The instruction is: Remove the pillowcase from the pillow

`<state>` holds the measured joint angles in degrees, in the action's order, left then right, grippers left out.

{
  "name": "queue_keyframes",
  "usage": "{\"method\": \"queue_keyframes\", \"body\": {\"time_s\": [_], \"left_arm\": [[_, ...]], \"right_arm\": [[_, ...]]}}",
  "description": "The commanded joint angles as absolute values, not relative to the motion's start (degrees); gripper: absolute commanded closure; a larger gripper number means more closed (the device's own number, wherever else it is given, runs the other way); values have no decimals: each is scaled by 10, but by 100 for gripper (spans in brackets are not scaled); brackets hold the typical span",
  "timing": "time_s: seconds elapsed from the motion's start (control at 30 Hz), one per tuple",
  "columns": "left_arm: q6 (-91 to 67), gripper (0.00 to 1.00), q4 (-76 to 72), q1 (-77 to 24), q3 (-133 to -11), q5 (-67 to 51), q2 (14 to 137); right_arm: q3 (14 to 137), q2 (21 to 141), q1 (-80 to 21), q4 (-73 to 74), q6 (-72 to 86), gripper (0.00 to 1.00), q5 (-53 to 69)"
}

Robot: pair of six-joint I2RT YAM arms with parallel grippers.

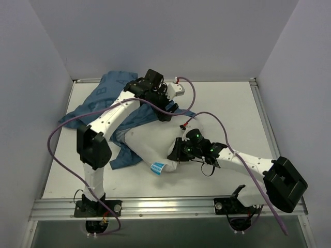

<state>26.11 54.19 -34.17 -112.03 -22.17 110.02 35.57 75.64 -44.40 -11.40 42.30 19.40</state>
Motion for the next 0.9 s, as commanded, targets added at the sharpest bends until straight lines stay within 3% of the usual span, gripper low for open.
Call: {"method": "queue_keyframes", "body": {"time_s": [0.0,0.1,0.2,0.23,0.3,0.33,0.37,0.47,0.57,0.7,0.87], "left_arm": [[217,7,510,-338,-1177,-151,1152],[223,12,507,-341,-1194,-155,1180],[219,34,512,-343,-1204,-136,1197],[214,57,515,-343,-1204,-132,1199],[203,78,508,-342,-1195,-138,1193],[203,80,505,-343,-1189,-144,1180],[207,80,501,-344,-1183,-151,1173],[208,90,494,-345,-1160,-164,1151],[212,94,497,-345,-1144,-162,1139],[205,96,479,-345,-1126,-161,1127],[187,94,476,-345,-1152,-152,1143]], "right_arm": [[343,725,-458,-36,402,100,200],[345,724,-457,-35,400,100,198],[347,728,-456,-33,400,100,195],[349,723,-455,-31,403,98,192],[365,708,-453,-23,414,72,185],[376,701,-447,-5,417,59,181],[393,694,-443,8,411,39,175],[501,664,-397,116,383,12,126],[600,654,-315,188,331,4,106],[607,710,-182,120,283,2,193],[615,804,-171,-26,285,2,245]]}}
